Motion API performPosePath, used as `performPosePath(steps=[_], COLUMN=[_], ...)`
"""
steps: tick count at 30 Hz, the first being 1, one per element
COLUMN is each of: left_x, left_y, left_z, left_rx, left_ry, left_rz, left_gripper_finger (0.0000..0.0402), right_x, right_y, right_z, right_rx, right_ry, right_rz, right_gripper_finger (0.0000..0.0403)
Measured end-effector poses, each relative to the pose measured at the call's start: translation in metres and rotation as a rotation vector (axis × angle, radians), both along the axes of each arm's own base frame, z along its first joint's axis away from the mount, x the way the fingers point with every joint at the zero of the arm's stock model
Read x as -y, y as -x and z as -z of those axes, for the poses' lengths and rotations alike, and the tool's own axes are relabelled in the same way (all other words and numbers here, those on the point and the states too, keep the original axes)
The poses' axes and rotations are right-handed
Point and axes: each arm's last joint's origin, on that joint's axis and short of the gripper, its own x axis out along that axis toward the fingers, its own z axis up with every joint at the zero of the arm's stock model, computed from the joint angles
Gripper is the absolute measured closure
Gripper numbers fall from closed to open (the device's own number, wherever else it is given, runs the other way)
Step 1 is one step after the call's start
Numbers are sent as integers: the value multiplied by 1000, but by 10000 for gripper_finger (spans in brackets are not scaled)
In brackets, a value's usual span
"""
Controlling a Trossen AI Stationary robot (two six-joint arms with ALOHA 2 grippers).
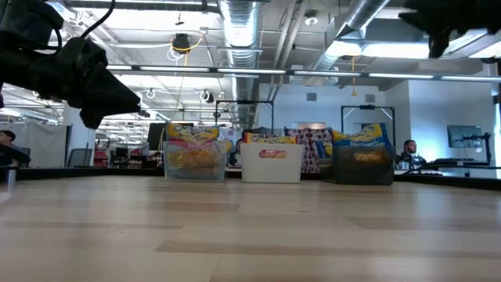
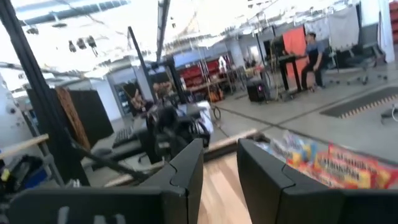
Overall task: Sort Maruchan noodles
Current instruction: Return to Home Position
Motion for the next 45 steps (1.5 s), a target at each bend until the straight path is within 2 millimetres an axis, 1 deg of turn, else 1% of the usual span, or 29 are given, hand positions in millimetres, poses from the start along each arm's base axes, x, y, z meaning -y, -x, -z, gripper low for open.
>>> performPosePath(steps=[3, 7, 12, 17, 23, 30, 36, 45], left_x=[0, 0, 0, 0, 0, 0, 0, 0], left_y=[0, 0, 0, 0, 0, 0, 0, 0], left_z=[0, 0, 0, 0, 0, 0, 0, 0], left_rx=[-12, -13, -11, -11, 3, -2, 0, 0], left_ry=[-35, -41, -33, -33, 9, -6, 0, 0], left_rz=[5, 5, 4, 5, -1, 2, 1, 1], left_gripper_finger=[301, 301, 301, 301, 301, 301, 301, 301], right_x=[1, 3, 5, 5, 6, 7, 7, 7], right_y=[-6, -13, -19, -22, -26, -28, -29, -29], right_z=[20, 43, 61, 71, 89, 99, 100, 101], right_rx=[-37, -89, -135, -158, -210, -227, -218, -201], right_ry=[-8, -13, -25, -35, -68, -78, -99, -197], right_rz=[0, 2, 1, 1, 0, 3, 0, -13], right_gripper_finger=[280, 280, 280, 280, 280, 280, 280, 280])
